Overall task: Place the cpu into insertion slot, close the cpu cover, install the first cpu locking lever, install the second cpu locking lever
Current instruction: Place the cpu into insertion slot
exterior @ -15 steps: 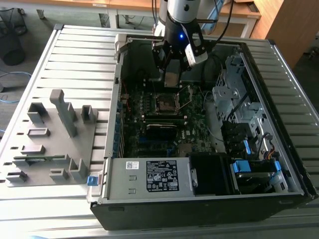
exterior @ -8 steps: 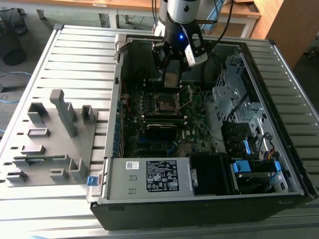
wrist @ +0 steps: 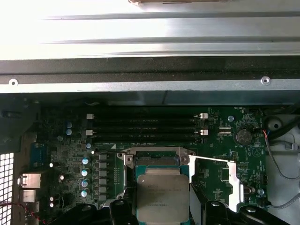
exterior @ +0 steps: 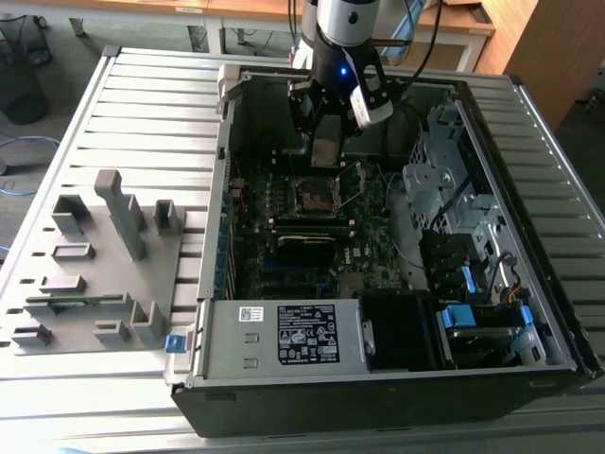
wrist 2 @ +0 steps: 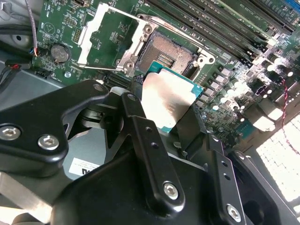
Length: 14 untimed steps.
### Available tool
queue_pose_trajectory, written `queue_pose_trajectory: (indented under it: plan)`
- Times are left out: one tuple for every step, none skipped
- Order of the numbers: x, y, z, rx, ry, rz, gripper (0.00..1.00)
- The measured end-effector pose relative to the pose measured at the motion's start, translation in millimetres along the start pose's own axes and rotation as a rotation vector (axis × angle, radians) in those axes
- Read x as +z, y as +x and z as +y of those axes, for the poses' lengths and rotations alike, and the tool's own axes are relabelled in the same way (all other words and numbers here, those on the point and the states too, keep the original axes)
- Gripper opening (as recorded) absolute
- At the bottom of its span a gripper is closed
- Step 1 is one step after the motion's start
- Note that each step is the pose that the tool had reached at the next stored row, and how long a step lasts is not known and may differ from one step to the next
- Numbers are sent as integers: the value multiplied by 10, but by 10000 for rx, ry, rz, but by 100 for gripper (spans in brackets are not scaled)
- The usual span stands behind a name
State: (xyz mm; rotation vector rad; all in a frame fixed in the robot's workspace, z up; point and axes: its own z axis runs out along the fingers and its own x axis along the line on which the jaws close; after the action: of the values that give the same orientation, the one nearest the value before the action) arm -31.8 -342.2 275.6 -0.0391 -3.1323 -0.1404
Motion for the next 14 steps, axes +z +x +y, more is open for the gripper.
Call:
queue_pose_trajectory:
  plan:
    - [0, 0, 0, 0, 0, 0, 54]
    - [1, 0, 0, 0, -2, -1, 54]
    - [1, 0, 0, 0, -2, -1, 54]
    - [1, 0, 0, -1, -2, -1, 54]
    - [2, 0, 0, 0, -2, -1, 54]
    - [2, 0, 0, -1, -2, -1, 54]
    - [4, 0, 0, 0, -4, -2, 54]
    - [9, 0, 0, 0, -8, -3, 54]
    - [15, 0, -1, 0, -6, -2, 54]
    - [22, 0, -2, 0, -2, -1, 54]
    - [30, 0, -2, 0, -3, -2, 54]
    - [33, 0, -3, -1, -2, -1, 54]
    - [33, 1, -3, 0, -1, 0, 54]
    - [33, 1, -3, 0, 0, 0, 54]
